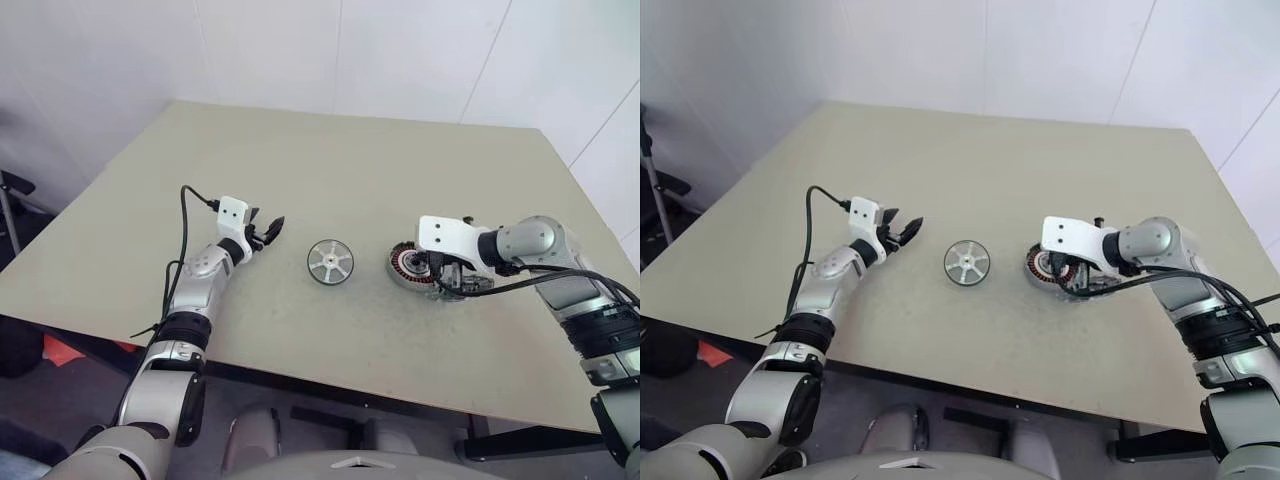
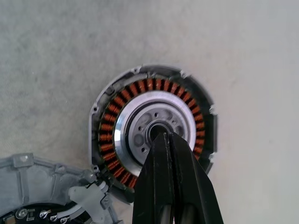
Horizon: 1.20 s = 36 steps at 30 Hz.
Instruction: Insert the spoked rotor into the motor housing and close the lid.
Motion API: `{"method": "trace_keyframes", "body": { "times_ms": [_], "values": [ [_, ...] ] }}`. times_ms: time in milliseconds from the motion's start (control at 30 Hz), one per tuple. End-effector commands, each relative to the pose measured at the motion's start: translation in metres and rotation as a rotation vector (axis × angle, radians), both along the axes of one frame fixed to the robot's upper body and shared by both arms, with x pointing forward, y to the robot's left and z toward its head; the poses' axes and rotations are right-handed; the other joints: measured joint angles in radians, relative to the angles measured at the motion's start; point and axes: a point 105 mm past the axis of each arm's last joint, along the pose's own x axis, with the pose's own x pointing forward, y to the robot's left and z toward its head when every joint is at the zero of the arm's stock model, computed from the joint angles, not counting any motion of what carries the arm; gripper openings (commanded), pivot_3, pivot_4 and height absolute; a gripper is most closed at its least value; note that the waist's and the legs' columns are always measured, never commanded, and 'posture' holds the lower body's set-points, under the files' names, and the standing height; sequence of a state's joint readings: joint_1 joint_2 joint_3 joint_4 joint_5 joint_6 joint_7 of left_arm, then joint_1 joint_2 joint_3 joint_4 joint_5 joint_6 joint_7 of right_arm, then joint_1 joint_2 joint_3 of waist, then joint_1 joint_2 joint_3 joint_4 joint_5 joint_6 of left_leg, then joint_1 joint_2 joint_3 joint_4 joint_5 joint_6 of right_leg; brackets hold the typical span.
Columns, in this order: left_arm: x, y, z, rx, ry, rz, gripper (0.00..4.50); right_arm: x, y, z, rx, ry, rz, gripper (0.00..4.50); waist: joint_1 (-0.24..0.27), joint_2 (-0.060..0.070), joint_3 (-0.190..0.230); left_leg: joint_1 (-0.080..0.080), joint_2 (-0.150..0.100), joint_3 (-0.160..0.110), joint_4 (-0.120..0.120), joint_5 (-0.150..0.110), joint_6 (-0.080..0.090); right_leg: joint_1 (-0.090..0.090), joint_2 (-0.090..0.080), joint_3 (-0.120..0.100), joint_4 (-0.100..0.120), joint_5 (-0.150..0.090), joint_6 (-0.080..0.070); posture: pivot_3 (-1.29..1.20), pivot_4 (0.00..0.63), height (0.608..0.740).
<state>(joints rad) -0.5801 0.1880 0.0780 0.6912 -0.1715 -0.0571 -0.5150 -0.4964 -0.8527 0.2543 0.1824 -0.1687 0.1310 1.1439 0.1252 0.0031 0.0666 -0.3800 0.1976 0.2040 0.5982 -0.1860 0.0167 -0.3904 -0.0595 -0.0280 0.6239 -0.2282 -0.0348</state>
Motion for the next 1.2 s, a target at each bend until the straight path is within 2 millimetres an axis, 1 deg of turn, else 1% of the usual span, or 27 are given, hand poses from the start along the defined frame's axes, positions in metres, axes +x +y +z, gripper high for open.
{"method": "trace_keyframes", "body": {
  "times_ms": [33,133,200,300,500,633,733,800,833,867,967,1000,1033,1067,1200],
  "values": [
    [0.002,-0.003,0.014,0.006,-0.058,-0.008,3.69,0.001,-0.008,-0.014,-0.048,0.012,-0.014,0.01,0.000,0.000,0.000,0.001,0.000,0.000,0.000,0.000,0.000,0.001,0.000,0.000,0.000,0.000,0.000,0.00,0.000,0.740],
    [0.002,-0.003,0.014,0.007,-0.058,-0.007,3.69,0.002,-0.008,-0.015,-0.044,0.007,-0.013,0.01,-0.001,0.000,0.000,0.005,0.000,0.000,0.000,0.000,0.000,0.005,0.000,0.000,-0.001,0.000,0.000,0.00,0.000,0.740],
    [0.002,-0.002,0.014,0.007,-0.058,-0.006,3.69,0.003,-0.006,-0.009,-0.034,-0.011,-0.005,0.01,0.000,0.000,0.000,0.007,0.000,0.000,0.000,0.000,0.000,0.007,0.000,0.000,-0.001,0.000,0.000,0.00,0.000,0.740],
    [0.002,-0.002,0.014,0.008,-0.058,-0.006,3.69,0.006,-0.005,0.000,-0.018,-0.040,-0.002,0.01,-0.001,0.000,0.000,0.009,0.000,0.000,0.000,0.000,0.000,0.009,0.000,0.000,-0.001,0.000,0.001,0.00,0.000,0.740],
    [0.002,-0.003,0.014,0.007,-0.060,-0.009,3.69,0.013,0.000,0.028,0.011,-0.122,0.012,0.01,0.000,0.000,0.000,0.007,0.000,0.000,0.000,0.000,0.000,0.007,0.000,0.000,-0.001,0.000,0.000,0.00,0.000,0.740],
    [0.002,-0.003,0.014,0.007,-0.058,-0.010,3.69,0.013,0.030,0.050,0.173,-0.166,0.052,0.01,-0.001,0.000,0.000,0.002,0.000,0.000,-0.001,0.000,0.000,0.001,0.000,0.000,0.000,0.000,0.000,0.00,0.000,0.740],
    [0.002,-0.004,0.014,0.006,-0.059,-0.011,3.69,0.018,0.063,0.069,0.368,-0.196,0.040,0.01,-0.005,0.000,0.000,0.000,0.001,0.000,-0.001,0.000,0.000,-0.001,0.001,0.000,0.000,0.000,0.000,0.00,0.000,0.740],
    [0.002,-0.004,0.015,0.007,-0.058,-0.012,3.69,0.017,0.087,0.076,0.490,-0.151,0.046,0.01,-0.004,0.000,0.000,0.000,0.001,0.000,-0.001,0.000,-0.001,-0.001,0.001,0.000,0.001,0.000,0.000,0.00,0.000,0.740],
    [0.002,-0.004,0.015,0.006,-0.058,-0.012,3.69,0.016,0.096,0.077,0.530,-0.121,0.052,0.01,-0.003,0.000,0.000,0.000,0.001,0.000,-0.001,0.001,-0.001,-0.002,0.001,0.000,0.001,0.000,0.000,0.00,0.000,0.740],
    [0.003,-0.004,0.015,0.006,-0.058,-0.013,3.69,0.014,0.107,0.074,0.569,-0.071,0.064,0.01,-0.001,0.000,0.000,0.000,0.001,0.000,-0.001,0.001,-0.001,-0.001,0.001,0.000,0.001,0.000,0.000,0.00,0.000,0.740],
    [0.003,-0.005,0.015,0.006,-0.060,-0.014,3.69,0.011,0.126,0.058,0.583,0.017,0.102,0.01,0.006,0.000,0.000,0.000,0.000,0.000,-0.001,0.000,-0.001,0.000,0.000,0.000,0.000,0.000,0.000,0.00,0.000,0.740],
    [0.003,-0.005,0.016,0.006,-0.061,-0.013,3.69,0.012,0.131,0.053,0.587,0.035,0.102,0.40,0.006,0.000,0.000,0.000,0.000,0.000,-0.001,0.000,0.000,0.000,0.000,0.000,0.000,0.000,0.000,0.00,0.000,0.740],
    [0.003,-0.004,0.016,0.005,-0.063,-0.010,3.69,0.013,0.137,0.047,0.599,0.058,0.097,0.57,0.005,0.000,0.000,0.000,0.000,0.000,-0.001,0.000,-0.001,0.000,0.000,0.000,0.000,0.000,0.000,0.00,0.000,0.740],
    [0.003,-0.003,0.016,0.005,-0.064,-0.008,3.69,0.016,0.141,0.042,0.606,0.071,0.084,0.88,0.003,0.000,0.000,0.000,0.000,0.000,-0.001,0.000,-0.001,0.000,0.000,0.000,0.000,0.000,0.000,0.00,0.000,0.740],
    [0.001,-0.001,0.015,0.005,-0.064,0.001,3.69,0.027,0.141,0.022,0.562,0.062,0.032,2.22,0.000,0.000,0.000,0.000,0.000,0.000,-0.001,0.001,-0.002,-0.001,0.000,0.000,0.000,0.000,0.000,0.00,0.000,0.740]
  ]
}}
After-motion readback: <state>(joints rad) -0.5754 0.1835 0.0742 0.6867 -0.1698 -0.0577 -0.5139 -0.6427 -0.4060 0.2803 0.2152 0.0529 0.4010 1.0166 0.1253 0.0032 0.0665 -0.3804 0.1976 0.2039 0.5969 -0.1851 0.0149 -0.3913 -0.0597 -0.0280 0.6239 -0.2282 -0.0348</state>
